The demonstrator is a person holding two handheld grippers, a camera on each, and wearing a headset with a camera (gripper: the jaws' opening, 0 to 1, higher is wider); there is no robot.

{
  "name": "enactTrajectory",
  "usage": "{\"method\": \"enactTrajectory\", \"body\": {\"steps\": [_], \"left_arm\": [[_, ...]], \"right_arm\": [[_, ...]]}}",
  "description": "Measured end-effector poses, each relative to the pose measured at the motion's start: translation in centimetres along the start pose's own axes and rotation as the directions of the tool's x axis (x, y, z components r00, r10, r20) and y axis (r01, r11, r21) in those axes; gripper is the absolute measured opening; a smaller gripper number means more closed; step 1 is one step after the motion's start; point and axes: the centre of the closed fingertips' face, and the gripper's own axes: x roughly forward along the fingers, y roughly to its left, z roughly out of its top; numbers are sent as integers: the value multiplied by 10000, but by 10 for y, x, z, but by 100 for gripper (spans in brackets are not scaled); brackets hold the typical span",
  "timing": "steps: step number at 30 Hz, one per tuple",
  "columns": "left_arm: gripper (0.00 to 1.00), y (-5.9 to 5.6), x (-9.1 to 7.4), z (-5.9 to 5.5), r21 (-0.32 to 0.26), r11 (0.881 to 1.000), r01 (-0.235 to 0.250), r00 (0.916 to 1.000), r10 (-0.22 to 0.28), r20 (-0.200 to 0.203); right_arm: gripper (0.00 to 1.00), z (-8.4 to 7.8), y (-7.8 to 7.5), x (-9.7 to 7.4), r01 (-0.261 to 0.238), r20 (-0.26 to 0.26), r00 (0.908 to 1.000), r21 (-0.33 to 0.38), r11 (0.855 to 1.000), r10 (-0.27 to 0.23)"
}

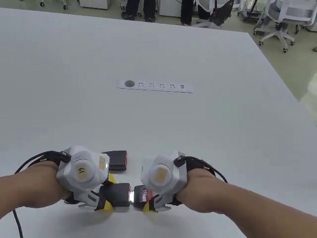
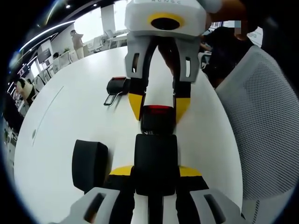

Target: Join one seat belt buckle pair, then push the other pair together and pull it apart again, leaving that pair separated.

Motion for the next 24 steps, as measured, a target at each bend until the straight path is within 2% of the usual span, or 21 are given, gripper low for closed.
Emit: {"method": "enactTrajectory", "body": {"steps": [14, 24], "left_arm": [[33, -3, -1, 3, -27, 10000, -42, 10000, 42, -85], [34, -1, -2, 1, -153, 9997, -177, 9997, 174, -185]], "right_arm": [[30, 1, -2, -1, 22, 17, 10000, 45, 10000, -22], [32, -1, -3, 3, -15, 42, 10000, 153, 9999, 14]]}}
